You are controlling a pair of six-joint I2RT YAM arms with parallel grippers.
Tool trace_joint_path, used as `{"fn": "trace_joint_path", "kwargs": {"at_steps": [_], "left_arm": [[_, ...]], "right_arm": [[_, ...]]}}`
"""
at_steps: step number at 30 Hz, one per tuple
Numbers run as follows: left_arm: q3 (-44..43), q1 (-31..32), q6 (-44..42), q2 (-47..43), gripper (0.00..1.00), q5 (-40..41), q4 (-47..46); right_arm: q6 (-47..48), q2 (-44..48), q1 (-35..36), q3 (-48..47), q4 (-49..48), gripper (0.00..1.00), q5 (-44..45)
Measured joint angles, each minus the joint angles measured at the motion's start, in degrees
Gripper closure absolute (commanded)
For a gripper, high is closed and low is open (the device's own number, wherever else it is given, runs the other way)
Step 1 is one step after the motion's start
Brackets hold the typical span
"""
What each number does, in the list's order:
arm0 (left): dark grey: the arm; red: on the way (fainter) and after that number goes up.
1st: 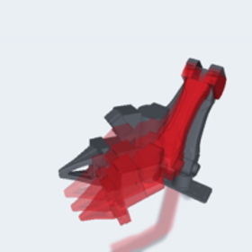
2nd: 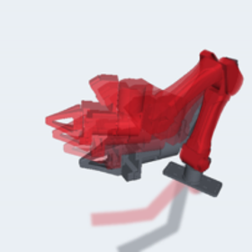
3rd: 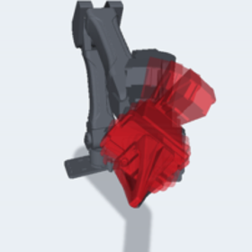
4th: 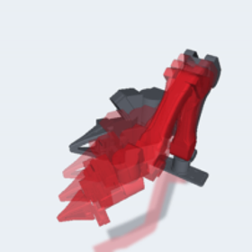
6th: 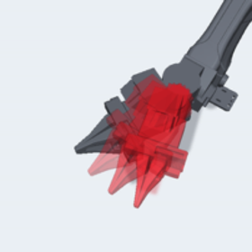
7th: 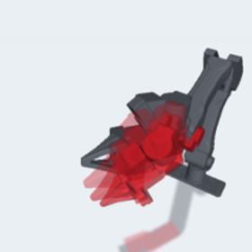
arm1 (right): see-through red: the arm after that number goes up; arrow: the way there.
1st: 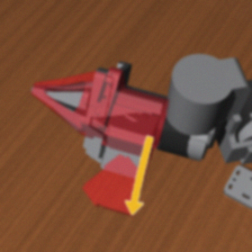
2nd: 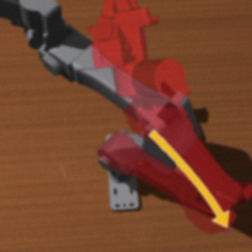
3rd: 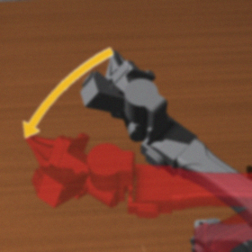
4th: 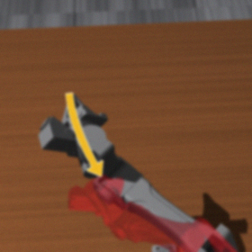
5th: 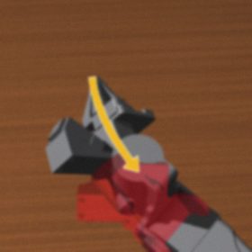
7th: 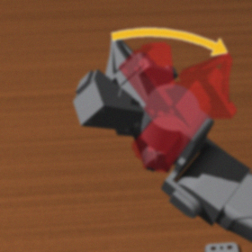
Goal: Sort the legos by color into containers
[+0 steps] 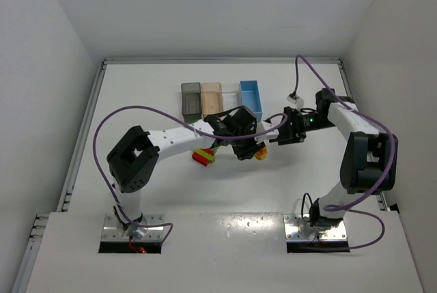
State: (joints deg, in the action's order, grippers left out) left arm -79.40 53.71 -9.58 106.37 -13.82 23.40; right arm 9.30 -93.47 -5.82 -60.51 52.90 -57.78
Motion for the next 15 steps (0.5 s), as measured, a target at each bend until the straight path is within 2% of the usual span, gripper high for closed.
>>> {"fn": "trace_joint_path", "kwargs": {"at_steps": [7,15], "left_arm": [[0.15,0.00,0.00,0.00,0.75,1.25,-0.85],[0.09,0.00,0.00,-0.37,0.75,1.18,-1.25]], "right_arm": [[1.73,-2.03,2.64,0.00,2.58,0.20,-0.90],[2.93,-5.40,4.15,-0.07,3.34,0.20,-1.51]]}}
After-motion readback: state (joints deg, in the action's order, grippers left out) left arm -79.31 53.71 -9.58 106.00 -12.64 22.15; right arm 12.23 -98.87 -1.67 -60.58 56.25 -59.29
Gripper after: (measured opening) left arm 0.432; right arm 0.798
